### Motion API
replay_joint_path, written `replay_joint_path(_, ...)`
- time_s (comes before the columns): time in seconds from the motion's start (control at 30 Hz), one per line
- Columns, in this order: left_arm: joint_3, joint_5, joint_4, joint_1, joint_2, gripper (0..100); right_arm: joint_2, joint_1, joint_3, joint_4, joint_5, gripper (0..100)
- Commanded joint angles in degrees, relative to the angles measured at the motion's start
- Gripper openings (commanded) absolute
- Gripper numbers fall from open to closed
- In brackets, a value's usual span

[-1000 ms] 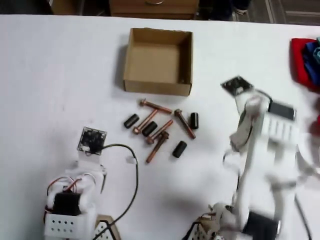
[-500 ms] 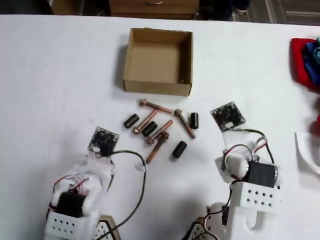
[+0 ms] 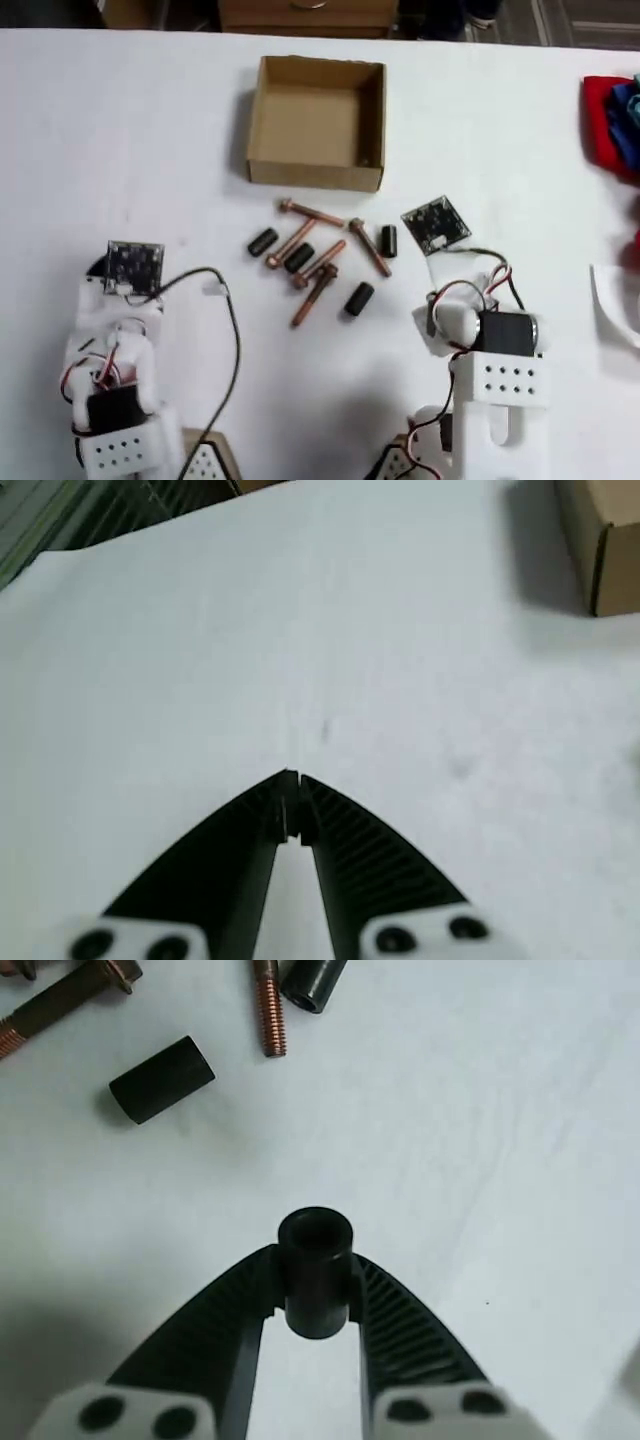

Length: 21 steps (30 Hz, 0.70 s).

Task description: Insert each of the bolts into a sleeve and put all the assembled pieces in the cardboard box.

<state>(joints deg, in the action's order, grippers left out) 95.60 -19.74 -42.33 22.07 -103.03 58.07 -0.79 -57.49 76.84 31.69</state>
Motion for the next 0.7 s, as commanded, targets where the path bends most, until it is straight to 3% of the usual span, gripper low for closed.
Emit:
replay_joint_path(0.0, -3.65, -0.09, 0.79, -1.67, -0.35, 5, -0.22, 0.57, 0.26, -0.92, -0.26, 2.3)
replay_joint_path(0.1, -9.71, -0.09, -5.19, -7.47, 2.11, 12, -0.22, 0.57, 0.26, -0.92, -0.26, 2.3)
replay_joint_path(0.17, -13.41, -0.18, -5.01, -10.9, 7.82, 17, -0.22, 0.57, 0.35, -0.92, -0.26, 2.3)
replay_joint_path(0.3, -23.43, 3.43, -3.96, -15.82, 29.45, 17, -0.04, 0.57, 0.35, -0.92, -0.35, 2.3)
replay_joint_path(0.4, -36.26, 8.09, -10.11, -21.63, 49.41, 17, 0.04, 0.31, 0.35, -0.92, -0.97, 2.3)
replay_joint_path(0.5, -52.0, 17.76, -21.63, -27.08, 64.79, 17, 0.22, 0.22, 0.35, -0.92, -0.97, 2.3)
replay_joint_path(0.67, -70.81, 42.9, -39.65, -34.37, 80.09, 17, 0.22, 0.13, 0.35, -1.01, -0.97, 2.3)
